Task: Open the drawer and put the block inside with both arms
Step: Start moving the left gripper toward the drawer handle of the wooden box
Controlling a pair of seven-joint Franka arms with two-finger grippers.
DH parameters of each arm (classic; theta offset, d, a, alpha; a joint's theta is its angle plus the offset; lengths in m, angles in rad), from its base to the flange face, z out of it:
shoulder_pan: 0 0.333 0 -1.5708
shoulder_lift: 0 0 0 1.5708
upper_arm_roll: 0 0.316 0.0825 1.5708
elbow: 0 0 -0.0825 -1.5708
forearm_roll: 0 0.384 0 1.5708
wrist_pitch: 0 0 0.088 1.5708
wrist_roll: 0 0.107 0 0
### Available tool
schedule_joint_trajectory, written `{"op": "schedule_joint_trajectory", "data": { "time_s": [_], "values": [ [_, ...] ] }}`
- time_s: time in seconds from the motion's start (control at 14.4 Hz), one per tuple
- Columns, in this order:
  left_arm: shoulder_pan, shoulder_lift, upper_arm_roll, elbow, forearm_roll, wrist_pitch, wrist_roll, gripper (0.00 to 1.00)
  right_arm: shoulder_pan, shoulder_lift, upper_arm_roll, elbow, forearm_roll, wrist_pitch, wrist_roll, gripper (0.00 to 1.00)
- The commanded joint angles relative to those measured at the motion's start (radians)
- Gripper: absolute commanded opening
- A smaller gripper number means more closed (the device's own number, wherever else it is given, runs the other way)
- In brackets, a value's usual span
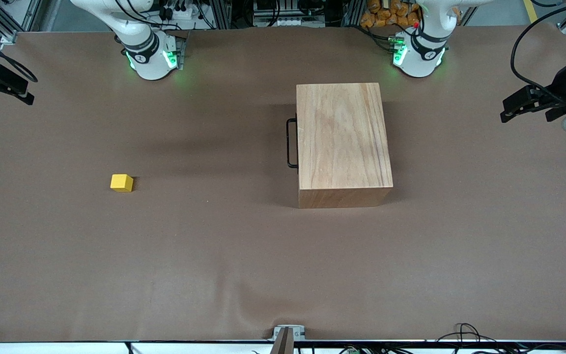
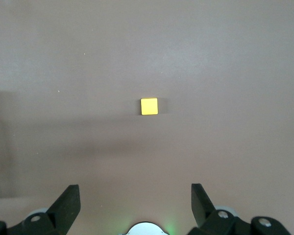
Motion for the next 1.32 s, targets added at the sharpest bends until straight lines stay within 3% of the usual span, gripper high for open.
{"op": "schedule_joint_trajectory", "data": {
  "time_s": [0.0, 0.56, 1.25],
  "values": [
    [0.01, 0.008, -0.003, 0.021, -0.018, -0.022, 0.012, 1.0, 0.01, 0.0, -0.014, -0.01, -0.018, -0.007, -0.006, 1.0],
    [-0.007, 0.023, -0.012, 0.021, -0.02, -0.024, -0.005, 1.0, 0.015, 0.003, -0.008, -0.023, -0.016, -0.015, 0.001, 1.0],
    [-0.217, 0.118, -0.049, 0.064, -0.061, -0.022, -0.313, 1.0, 0.019, 0.007, -0.008, -0.027, -0.003, -0.029, -0.006, 1.0]
  ]
}}
